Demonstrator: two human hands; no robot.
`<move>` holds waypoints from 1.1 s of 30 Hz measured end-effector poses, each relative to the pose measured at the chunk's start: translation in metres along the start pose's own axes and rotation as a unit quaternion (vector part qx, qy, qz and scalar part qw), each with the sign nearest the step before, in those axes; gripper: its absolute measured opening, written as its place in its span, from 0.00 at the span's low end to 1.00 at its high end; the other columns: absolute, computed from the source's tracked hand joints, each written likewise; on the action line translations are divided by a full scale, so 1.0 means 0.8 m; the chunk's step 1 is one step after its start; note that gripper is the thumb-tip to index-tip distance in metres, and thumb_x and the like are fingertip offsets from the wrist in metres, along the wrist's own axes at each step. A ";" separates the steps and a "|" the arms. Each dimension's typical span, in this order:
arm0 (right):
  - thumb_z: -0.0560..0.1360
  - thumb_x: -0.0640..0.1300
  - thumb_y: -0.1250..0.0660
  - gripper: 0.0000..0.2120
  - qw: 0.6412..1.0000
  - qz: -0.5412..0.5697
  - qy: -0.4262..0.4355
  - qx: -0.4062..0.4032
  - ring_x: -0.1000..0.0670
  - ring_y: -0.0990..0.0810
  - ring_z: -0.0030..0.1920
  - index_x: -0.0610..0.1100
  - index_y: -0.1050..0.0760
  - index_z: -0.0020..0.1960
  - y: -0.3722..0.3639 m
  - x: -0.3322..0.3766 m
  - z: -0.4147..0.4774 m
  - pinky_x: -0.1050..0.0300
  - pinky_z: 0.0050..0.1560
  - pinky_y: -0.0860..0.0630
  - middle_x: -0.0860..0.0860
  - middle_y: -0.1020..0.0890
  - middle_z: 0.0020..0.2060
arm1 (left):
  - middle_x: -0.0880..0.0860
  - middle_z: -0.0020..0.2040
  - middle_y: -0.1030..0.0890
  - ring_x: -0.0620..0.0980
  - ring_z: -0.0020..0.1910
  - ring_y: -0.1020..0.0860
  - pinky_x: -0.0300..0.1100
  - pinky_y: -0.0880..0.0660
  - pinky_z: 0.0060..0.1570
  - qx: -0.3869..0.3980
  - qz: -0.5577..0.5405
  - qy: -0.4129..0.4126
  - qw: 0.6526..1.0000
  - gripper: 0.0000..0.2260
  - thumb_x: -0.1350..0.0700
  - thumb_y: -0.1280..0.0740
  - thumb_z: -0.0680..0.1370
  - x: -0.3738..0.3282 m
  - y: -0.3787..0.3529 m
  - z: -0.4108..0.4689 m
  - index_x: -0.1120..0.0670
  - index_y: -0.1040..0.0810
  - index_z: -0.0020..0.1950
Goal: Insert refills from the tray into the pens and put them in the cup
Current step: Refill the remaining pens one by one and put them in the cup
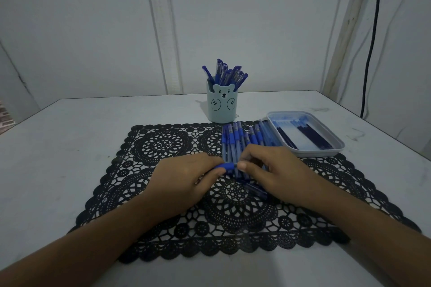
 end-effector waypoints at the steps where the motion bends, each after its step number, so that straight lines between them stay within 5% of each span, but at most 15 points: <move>1: 0.76 0.47 0.38 0.06 1.000 0.003 -0.001 -0.001 0.50 0.25 0.33 0.49 0.26 0.42 0.001 0.000 0.000 0.57 0.34 0.30 0.49 0.21 0.32 | 0.42 0.38 0.21 0.40 0.38 0.26 0.32 0.32 0.34 0.001 -0.001 -0.002 1.000 0.14 0.46 0.43 0.78 -0.001 0.000 0.000 0.49 0.20 0.52; 6: 0.72 0.56 0.36 0.08 0.999 -0.010 -0.042 0.023 0.56 0.26 0.34 0.52 0.28 0.44 0.005 -0.011 0.002 0.63 0.34 0.31 0.53 0.23 0.34 | 0.42 0.42 0.20 0.38 0.40 0.25 0.30 0.31 0.38 0.016 -0.017 0.028 0.999 0.13 0.45 0.43 0.77 0.008 -0.006 0.000 0.48 0.22 0.53; 10: 0.66 0.67 0.38 0.18 0.980 -0.168 -0.059 0.089 0.59 0.28 0.37 0.53 0.30 0.43 0.004 -0.016 -0.005 0.63 0.37 0.30 0.57 0.26 0.37 | 0.40 0.43 0.21 0.36 0.44 0.26 0.28 0.31 0.41 0.007 -0.028 0.056 0.998 0.12 0.45 0.42 0.76 0.017 -0.005 -0.001 0.46 0.23 0.53; 13: 0.68 0.66 0.37 0.17 0.961 -0.239 -0.036 0.133 0.59 0.29 0.41 0.53 0.28 0.45 -0.004 -0.010 -0.010 0.63 0.42 0.30 0.58 0.28 0.41 | 0.37 0.43 0.22 0.35 0.45 0.27 0.24 0.33 0.43 0.015 -0.035 0.062 0.997 0.12 0.44 0.42 0.76 0.019 -0.006 -0.001 0.45 0.24 0.54; 22: 0.74 0.50 0.38 0.04 0.990 -0.046 -0.106 0.084 0.60 0.24 0.39 0.52 0.27 0.42 0.014 -0.027 -0.008 0.65 0.41 0.27 0.58 0.22 0.38 | 0.39 0.43 0.22 0.35 0.44 0.27 0.25 0.32 0.43 0.026 -0.061 0.071 0.995 0.14 0.43 0.43 0.75 0.020 -0.009 -0.002 0.46 0.23 0.54; 29: 0.72 0.51 0.34 0.06 0.993 0.069 -0.095 0.001 0.42 0.23 0.38 0.50 0.22 0.41 0.035 -0.026 -0.002 0.48 0.42 0.25 0.44 0.19 0.37 | 0.38 0.44 0.23 0.36 0.45 0.27 0.26 0.32 0.44 0.030 -0.057 0.067 0.996 0.15 0.43 0.43 0.75 0.020 -0.011 -0.002 0.46 0.23 0.55; 33: 0.71 0.53 0.34 0.06 0.992 0.088 -0.090 0.000 0.51 0.30 0.31 0.54 0.20 0.41 0.030 -0.025 0.000 0.55 0.35 0.32 0.40 0.22 0.33 | 0.40 0.44 0.21 0.37 0.43 0.26 0.30 0.30 0.42 0.032 -0.055 0.065 0.996 0.14 0.43 0.43 0.75 0.019 -0.011 -0.002 0.45 0.24 0.55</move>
Point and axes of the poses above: each hand's wrist, its own z-axis towards the middle knuckle, its own y-axis out of the back of the hand, x = y × z, the point moved 10 cm from there along z, towards the middle knuckle
